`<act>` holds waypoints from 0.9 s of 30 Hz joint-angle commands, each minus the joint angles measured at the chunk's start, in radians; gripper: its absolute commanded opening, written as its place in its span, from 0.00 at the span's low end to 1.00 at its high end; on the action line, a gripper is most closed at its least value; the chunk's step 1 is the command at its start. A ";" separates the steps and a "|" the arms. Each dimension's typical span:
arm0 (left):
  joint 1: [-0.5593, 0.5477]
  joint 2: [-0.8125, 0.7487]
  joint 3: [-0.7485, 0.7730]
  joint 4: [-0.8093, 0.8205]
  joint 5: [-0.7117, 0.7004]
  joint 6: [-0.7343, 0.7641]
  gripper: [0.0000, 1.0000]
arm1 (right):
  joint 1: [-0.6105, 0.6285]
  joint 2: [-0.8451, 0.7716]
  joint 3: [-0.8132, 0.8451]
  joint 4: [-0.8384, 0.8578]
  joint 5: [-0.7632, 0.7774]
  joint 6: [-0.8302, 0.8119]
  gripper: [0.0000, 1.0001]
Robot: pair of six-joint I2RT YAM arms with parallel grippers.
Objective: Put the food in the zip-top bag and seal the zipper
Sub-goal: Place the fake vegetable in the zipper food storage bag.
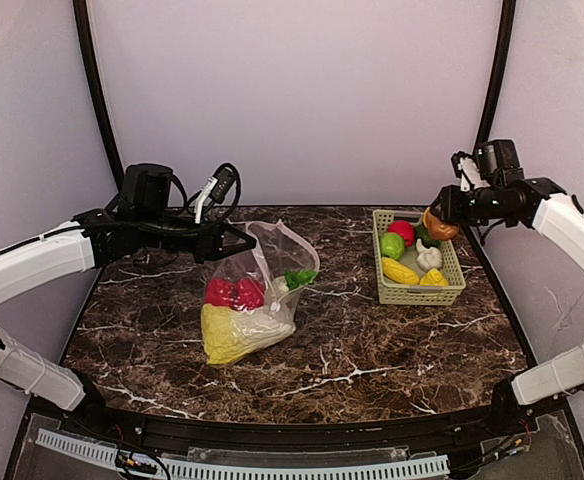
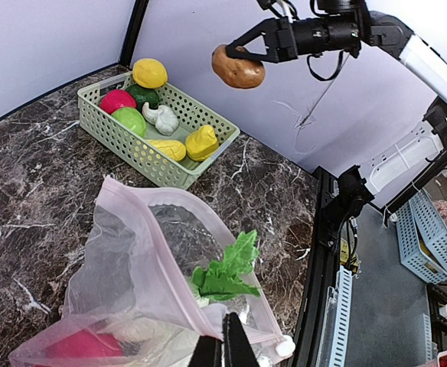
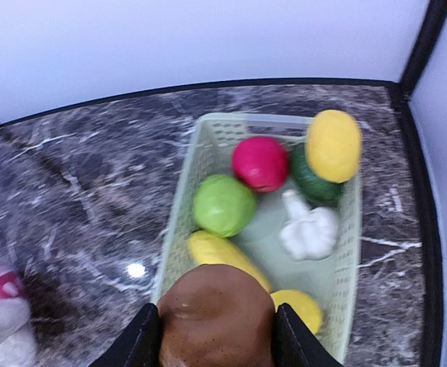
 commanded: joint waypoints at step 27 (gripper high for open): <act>0.008 -0.029 -0.006 0.008 0.049 -0.013 0.01 | 0.753 0.127 0.138 0.264 -0.234 0.158 0.47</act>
